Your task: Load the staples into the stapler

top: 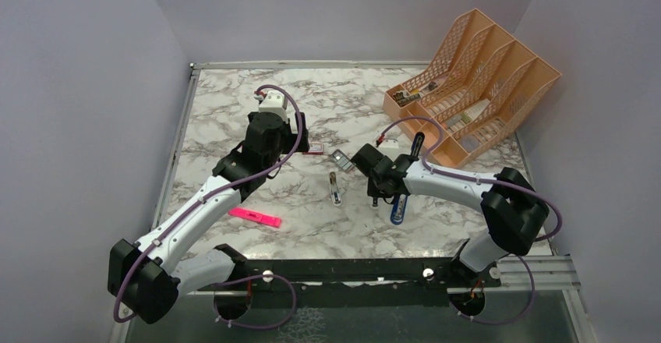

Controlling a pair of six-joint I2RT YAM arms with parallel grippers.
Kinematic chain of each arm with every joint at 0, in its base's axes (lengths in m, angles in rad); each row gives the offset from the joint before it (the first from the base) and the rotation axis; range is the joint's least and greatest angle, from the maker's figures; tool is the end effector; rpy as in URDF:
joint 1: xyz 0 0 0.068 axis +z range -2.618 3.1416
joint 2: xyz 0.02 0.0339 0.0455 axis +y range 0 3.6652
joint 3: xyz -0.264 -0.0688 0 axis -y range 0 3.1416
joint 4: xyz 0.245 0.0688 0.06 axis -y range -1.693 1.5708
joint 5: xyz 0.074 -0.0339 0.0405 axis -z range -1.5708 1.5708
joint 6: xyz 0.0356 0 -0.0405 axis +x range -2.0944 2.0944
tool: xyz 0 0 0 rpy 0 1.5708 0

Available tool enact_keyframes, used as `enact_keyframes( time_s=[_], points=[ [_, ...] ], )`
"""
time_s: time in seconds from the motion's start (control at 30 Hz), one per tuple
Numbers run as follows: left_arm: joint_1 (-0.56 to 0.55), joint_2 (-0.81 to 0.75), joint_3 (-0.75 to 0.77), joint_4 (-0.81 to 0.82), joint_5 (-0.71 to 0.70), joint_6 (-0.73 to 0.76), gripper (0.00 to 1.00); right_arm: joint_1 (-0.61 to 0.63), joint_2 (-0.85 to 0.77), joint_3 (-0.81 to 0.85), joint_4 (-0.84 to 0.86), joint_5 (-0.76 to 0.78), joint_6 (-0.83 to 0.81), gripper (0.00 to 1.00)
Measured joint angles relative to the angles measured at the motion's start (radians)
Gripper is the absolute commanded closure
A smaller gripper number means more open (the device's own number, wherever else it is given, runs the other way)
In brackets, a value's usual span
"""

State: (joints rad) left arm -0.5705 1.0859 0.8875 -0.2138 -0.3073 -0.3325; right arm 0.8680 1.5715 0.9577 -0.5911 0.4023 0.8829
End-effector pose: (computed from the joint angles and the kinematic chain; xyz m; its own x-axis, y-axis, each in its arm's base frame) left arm 0.2144 -0.1248 0.3144 -0.4106 -0.1062 -0.9056 0.1560 0.9704 -0.1845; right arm 0.2002 0.2147 0.1857 -0.8557 0.0897 -0.5096 0.0780 0.9960 0.0443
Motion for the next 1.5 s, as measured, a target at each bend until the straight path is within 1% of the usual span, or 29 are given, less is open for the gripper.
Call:
enact_keyframes(
  time_s=[1.5],
  points=[
    [0.000,0.006,0.000,-0.002,0.000,0.000,0.11,-0.005,-0.019,-0.024,0.021,-0.026,-0.002,0.77]
  ],
)
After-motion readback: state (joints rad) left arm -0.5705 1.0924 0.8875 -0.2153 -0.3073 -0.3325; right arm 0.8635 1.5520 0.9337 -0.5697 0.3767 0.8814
